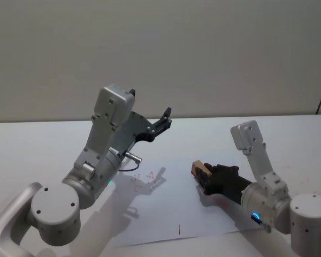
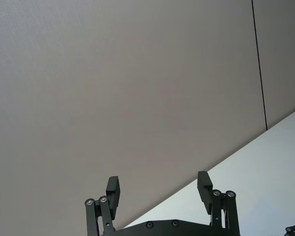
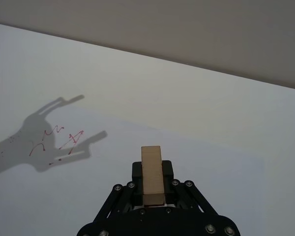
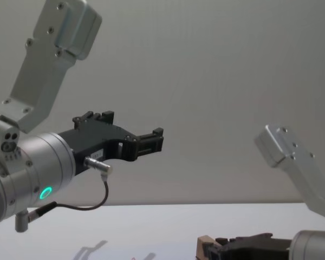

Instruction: Use the one hand to pick up the stamp and affix it onto the A4 paper.

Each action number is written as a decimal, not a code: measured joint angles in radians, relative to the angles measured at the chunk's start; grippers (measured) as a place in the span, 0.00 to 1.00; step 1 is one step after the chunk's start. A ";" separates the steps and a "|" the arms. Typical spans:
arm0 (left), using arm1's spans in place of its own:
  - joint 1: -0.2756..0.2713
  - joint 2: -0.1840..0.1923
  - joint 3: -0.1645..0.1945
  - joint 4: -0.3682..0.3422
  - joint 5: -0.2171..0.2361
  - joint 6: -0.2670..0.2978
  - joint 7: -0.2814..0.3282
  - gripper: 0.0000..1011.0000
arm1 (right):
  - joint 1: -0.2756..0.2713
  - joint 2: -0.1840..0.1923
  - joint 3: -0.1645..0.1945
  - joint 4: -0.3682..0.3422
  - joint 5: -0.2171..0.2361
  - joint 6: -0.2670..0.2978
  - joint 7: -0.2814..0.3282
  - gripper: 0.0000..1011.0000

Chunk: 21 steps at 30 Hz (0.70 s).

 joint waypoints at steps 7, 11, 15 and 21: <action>0.000 0.000 0.000 0.000 0.000 0.000 0.000 0.99 | 0.002 0.000 0.001 -0.018 0.005 -0.021 -0.009 0.21; 0.000 0.000 0.000 0.000 0.000 0.000 0.000 0.99 | 0.001 0.001 0.003 -0.049 0.010 -0.046 -0.016 0.21; 0.000 0.000 0.000 0.000 0.000 0.000 0.000 0.99 | -0.008 0.006 0.006 -0.089 0.017 -0.067 -0.026 0.21; 0.000 0.000 0.000 0.000 0.000 0.000 0.000 0.99 | -0.047 0.030 0.016 -0.186 0.031 -0.094 -0.063 0.21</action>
